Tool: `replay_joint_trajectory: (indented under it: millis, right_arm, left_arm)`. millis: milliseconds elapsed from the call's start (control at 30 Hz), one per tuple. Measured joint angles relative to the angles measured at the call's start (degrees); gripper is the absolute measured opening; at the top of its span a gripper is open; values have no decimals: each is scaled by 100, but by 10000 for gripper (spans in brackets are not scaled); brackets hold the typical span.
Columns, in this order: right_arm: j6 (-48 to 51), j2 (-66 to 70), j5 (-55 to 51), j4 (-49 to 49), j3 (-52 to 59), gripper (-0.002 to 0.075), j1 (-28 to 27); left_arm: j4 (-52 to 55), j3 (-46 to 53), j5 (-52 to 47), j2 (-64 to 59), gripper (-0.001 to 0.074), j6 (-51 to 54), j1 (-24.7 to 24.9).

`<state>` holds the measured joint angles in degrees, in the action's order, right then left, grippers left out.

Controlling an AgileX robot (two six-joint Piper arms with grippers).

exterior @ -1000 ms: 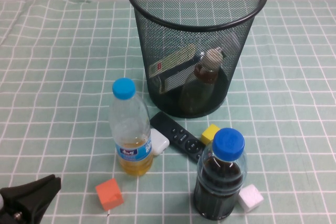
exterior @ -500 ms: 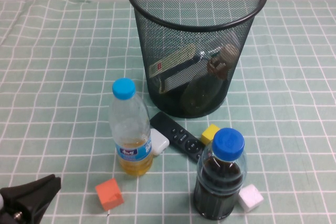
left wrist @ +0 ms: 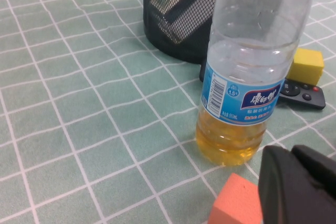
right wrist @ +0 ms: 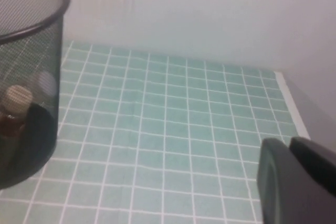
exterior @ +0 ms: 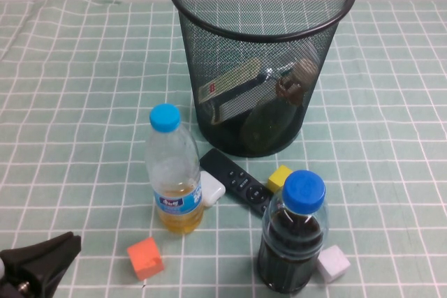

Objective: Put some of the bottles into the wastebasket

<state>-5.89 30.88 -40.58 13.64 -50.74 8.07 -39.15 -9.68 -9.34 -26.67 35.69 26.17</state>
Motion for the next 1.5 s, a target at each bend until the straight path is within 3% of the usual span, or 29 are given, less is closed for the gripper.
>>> replay_joint_trajectory:
  millis: [167,367,533,733,1500]
  right_arm:
    - [103,-1448,2052,-748,2861,-1,-1088]
    - [138,-2748,3610,-798,5061,-1,-1336]
    - [138,-3126,3220,-899,5231,-1,-1336]
    - [149,-3134,2024,-879,5237,-1,-1186]
    - [177,-3139,1978,-856,5227,-1,-1043]
  left_arm:
    - [0,0,0,0,-4,0,0]
    - [0,0,0,0,-4,0,0]
    - [0,0,0,0,-4,0,0]
    - [0,0,0,0,-4,0,0]
    - [0,0,0,0,-5,0,0]
